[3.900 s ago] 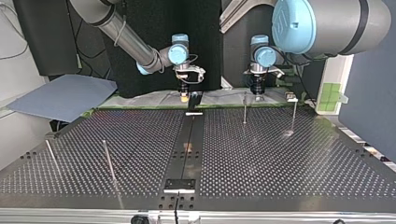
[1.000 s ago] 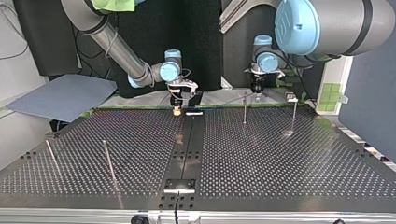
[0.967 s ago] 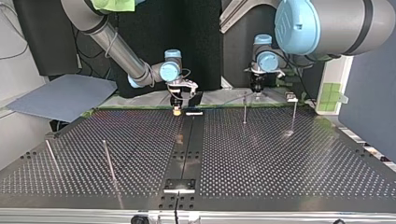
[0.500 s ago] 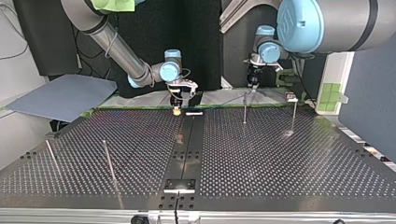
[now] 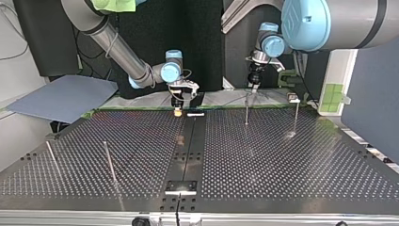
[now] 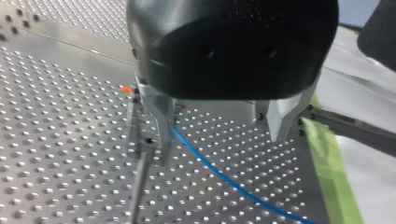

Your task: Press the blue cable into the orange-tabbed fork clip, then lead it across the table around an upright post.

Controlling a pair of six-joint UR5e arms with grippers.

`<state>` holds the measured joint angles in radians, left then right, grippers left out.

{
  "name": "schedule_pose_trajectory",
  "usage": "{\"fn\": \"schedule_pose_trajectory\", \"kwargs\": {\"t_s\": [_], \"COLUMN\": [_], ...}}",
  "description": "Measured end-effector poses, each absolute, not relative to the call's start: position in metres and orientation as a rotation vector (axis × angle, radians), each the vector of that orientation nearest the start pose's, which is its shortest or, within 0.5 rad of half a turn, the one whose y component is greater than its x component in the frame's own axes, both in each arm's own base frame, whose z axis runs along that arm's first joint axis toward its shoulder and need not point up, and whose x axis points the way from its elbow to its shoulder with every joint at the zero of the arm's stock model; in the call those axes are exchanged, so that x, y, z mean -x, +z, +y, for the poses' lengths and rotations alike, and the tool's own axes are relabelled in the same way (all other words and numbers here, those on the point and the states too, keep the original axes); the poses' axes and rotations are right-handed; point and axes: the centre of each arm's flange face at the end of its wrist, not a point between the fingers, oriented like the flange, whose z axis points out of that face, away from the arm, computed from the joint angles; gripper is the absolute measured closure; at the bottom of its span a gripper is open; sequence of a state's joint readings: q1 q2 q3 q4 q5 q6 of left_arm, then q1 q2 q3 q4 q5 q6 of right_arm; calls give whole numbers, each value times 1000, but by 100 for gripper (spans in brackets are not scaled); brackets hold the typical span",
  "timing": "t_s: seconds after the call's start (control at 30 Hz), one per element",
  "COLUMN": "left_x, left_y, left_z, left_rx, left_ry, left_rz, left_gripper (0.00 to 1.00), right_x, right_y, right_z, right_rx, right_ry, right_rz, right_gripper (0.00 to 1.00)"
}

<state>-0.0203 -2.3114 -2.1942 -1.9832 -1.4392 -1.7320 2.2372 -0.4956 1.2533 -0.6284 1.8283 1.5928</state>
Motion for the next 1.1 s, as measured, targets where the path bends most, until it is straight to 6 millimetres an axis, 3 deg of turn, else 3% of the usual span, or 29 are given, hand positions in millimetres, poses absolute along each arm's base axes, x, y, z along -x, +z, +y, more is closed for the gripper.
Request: {"fn": "schedule_pose_trajectory", "kwargs": {"t_s": [0.2,0.5,1.1], "left_x": [-432,-434,-424], "left_y": [-10,17,14], "left_z": [-155,-164,-171], "left_rx": [51,31,52], "left_ry": [-257,-279,-226], "left_rz": [1749,1700,1738], "left_gripper": [0,0,0], "right_x": [-543,-543,-543], "right_y": [-16,-16,-16], "right_z": [-516,-516,-517], "right_rx": [-1615,-1613,-1612], "right_ry": [1415,1417,1417], "right_rz": [-1050,-1051,-1052], "right_gripper": [100,100,100]}}
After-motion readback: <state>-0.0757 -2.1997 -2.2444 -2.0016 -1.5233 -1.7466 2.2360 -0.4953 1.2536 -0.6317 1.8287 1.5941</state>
